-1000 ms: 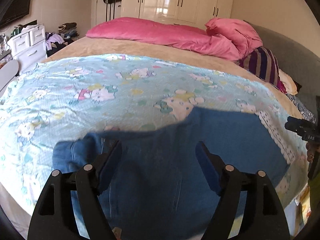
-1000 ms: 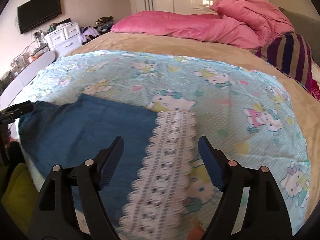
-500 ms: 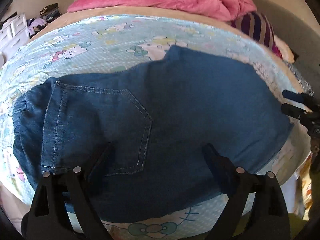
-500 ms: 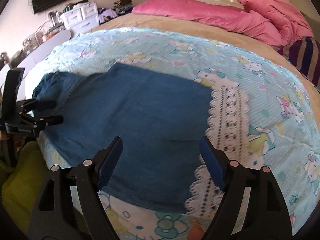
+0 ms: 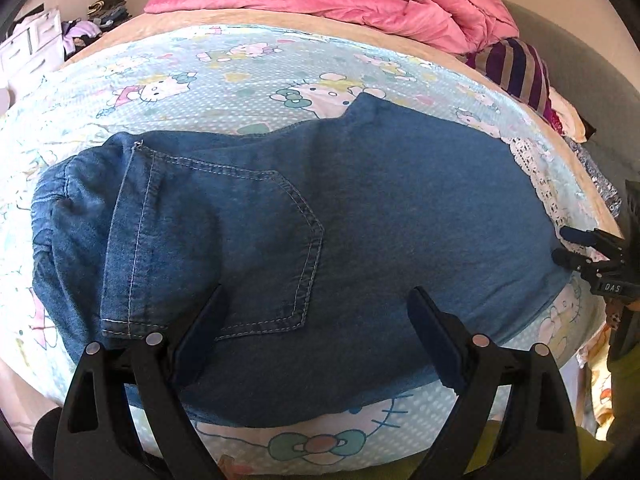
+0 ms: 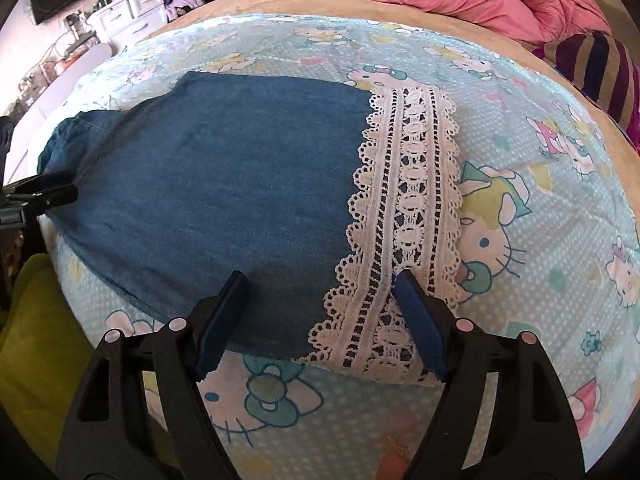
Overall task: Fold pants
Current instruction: 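Release both tools and lower the flattened pants onto the sheet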
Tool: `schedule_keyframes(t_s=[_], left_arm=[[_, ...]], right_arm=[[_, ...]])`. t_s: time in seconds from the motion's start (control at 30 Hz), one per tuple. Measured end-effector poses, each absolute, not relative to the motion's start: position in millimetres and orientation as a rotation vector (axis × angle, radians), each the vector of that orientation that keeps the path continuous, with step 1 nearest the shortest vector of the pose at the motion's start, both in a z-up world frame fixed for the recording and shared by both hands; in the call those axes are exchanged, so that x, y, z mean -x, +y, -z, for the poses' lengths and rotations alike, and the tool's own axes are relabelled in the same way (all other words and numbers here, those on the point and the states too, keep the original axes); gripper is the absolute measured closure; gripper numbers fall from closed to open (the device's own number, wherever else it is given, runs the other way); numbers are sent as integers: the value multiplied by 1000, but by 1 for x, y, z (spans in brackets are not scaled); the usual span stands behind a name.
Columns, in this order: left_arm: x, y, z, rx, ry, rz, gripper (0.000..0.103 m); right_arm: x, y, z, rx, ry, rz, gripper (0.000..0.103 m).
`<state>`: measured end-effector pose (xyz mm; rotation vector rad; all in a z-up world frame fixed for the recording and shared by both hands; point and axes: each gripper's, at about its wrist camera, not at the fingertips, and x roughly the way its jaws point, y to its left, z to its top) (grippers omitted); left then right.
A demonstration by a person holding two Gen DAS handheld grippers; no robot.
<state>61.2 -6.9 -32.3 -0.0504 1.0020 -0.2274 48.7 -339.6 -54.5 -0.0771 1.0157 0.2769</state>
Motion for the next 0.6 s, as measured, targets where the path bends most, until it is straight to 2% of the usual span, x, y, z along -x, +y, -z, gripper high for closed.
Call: schedule_keyframes(t_s=[0.27, 0.4, 0.43, 0.6], left_arm=[[-59, -7, 31, 47, 996, 220, 13], [-55, -5, 24, 51, 979, 205, 13], [-53, -4, 20, 55, 967, 195, 8], [-44, -4, 4, 42, 924, 171, 8]], right_arm=[[-54, -339, 52, 58, 1007, -265, 33], [-50, -339, 44, 14, 995, -277, 26], [-50, -340, 42, 4, 993, -277, 26], [-44, -336, 30, -17, 965, -291, 21]])
